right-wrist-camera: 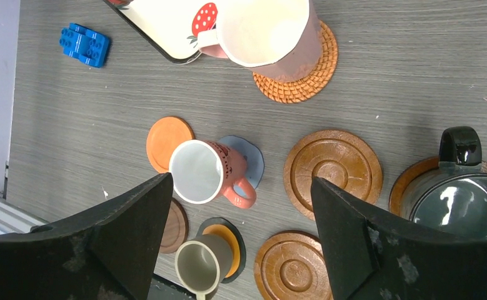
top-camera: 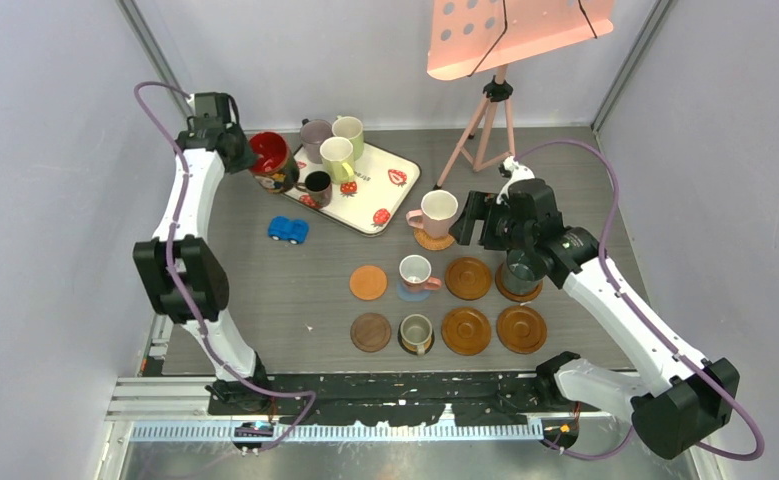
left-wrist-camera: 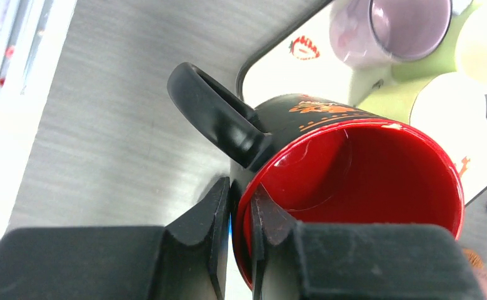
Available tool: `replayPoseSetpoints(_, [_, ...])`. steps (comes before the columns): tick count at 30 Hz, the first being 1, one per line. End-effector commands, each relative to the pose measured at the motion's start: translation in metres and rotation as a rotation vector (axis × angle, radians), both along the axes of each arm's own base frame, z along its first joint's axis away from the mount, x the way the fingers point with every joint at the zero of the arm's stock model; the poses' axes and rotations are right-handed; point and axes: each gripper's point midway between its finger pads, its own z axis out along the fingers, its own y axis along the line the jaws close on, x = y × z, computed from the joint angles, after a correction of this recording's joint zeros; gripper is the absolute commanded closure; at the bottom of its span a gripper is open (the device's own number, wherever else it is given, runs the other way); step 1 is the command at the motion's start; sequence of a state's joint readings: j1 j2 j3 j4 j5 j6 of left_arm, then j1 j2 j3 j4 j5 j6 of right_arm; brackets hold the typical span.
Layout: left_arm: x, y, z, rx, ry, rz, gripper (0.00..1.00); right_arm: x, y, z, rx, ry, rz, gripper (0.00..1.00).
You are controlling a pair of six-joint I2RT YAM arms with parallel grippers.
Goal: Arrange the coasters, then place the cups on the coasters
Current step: Pick up the cup from the tray, then place the cup at the center of the board.
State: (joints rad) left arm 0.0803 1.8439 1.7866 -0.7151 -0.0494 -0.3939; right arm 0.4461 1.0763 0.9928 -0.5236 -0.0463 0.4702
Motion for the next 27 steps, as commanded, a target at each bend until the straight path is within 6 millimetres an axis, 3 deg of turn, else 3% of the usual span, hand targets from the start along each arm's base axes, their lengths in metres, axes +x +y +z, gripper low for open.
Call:
replayPoseSetpoints(1, [-0.039, -0.006, 0.059, 0.075, -0.12, 0.004, 1.0, -0.004, 0.002, 0.029, 0.039, -0.071, 0.014, 0.12])
replayPoseSetpoints(5, [-0.085, -0.021, 0.052, 0.077, -0.094, -0.037, 1.0, -0.011, 0.004, 0.031, 0.046, -0.068, 0.039, 0.12])
replayPoseSetpoints(8, [-0.124, -0.041, 0.033, 0.053, -0.053, -0.093, 1.0, -0.017, 0.005, 0.03, 0.049, -0.065, 0.048, 0.12])
replayPoseSetpoints(15, [-0.191, -0.088, -0.01, 0.02, 0.034, -0.229, 1.0, -0.032, 0.011, 0.038, 0.045, -0.083, 0.074, 0.12])
replayPoseSetpoints(20, [-0.218, -0.108, -0.037, -0.026, 0.042, -0.242, 1.0, -0.039, 0.016, 0.036, 0.082, -0.078, 0.073, 0.13])
replayPoseSetpoints(27, [-0.232, -0.1, -0.062, -0.006, 0.044, -0.201, 1.0, -0.045, 0.023, 0.033, 0.085, -0.072, 0.096, 0.13])
